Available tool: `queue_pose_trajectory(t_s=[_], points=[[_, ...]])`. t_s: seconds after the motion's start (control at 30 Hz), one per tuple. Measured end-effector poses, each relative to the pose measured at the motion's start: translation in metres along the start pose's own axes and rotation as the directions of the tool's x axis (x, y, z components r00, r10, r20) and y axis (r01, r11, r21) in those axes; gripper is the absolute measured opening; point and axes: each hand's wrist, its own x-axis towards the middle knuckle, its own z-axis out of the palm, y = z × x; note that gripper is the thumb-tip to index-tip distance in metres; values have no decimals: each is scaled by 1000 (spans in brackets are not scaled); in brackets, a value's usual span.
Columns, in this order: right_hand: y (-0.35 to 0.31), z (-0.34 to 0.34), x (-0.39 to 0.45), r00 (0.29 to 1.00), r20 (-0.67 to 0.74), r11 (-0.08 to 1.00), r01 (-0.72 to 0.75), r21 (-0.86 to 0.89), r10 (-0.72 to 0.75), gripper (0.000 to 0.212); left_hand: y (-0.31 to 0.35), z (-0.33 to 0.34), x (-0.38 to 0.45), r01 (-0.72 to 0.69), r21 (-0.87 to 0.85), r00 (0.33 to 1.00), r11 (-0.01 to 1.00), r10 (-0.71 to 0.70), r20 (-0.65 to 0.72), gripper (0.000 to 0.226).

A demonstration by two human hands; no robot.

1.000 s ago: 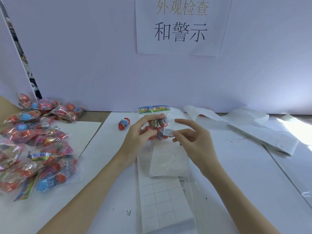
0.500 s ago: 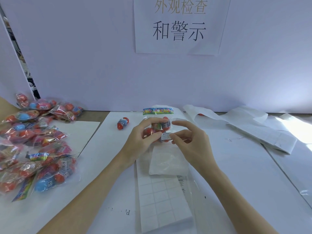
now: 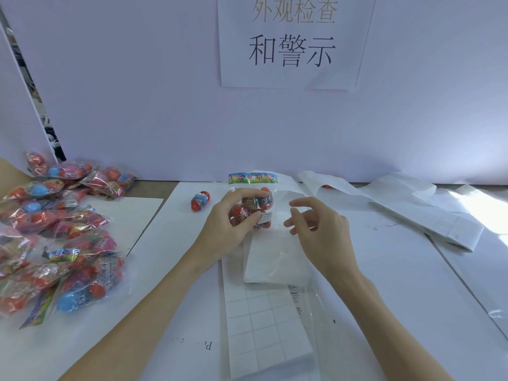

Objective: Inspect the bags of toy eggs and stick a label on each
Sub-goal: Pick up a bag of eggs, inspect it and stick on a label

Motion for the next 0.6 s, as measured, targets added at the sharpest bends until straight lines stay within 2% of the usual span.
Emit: queue_pose_trajectory(t_s=[0.1,0.23,0.27,0.4,0.6], points=[[-4,0,1,997,-11,987,-78,138,80,9,3,0,-1,-1,-29,1000,1000,1,1,42],[-11,5,-1,980,138,972,-164,171,142,38,12,5,-3,-35,-76,999,996,37,29,39],[-12,6,-2,973,169,964,-188,189,157,39,14,6,-4,-48,-80,998,996,51,34,38],[-12,4,-1,971,171,932,-211,296,165,23,18,9,-4,-54,-155,997,986,61,43,35],[-10,0,0,957,231,831,-272,486,178,18,18,7,-4,-54,-227,997,972,65,43,39]])
